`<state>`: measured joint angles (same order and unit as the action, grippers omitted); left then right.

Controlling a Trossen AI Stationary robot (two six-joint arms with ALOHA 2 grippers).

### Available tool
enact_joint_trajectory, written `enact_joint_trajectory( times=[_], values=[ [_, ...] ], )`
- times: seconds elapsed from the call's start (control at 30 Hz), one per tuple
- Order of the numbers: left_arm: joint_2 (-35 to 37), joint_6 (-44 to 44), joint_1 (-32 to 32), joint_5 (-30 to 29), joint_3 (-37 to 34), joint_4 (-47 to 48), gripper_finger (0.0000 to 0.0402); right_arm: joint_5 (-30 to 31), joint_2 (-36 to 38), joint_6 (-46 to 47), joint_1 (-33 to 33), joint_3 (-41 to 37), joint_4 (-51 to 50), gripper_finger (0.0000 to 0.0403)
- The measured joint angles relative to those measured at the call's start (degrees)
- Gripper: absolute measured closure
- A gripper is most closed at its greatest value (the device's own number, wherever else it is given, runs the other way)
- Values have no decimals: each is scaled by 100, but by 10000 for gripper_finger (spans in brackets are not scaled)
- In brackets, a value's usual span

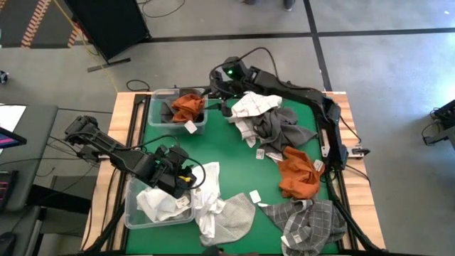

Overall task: Sort towels by color in basket
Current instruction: Put the brown towel into the top transparent bin

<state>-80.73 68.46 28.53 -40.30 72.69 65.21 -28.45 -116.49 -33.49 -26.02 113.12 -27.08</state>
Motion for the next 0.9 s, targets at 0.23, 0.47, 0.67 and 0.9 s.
enact_joint_trajectory(
  times=[0.23,0.47,0.67,0.9],
  values=[
    [0,-546,0,-263,0,-55,194,-13,640,2,-68,2,-933,97],
    [0,-1775,-79,-300,0,-709,193,-9,1228,46,-188,2,-2347,97],
    [0,-3210,-253,-374,0,-1584,193,-3,1603,217,-272,2,-3674,97],
    [0,-4526,-530,-391,0,-2194,193,173,1830,622,-306,7,-5170,97]
  ],
)
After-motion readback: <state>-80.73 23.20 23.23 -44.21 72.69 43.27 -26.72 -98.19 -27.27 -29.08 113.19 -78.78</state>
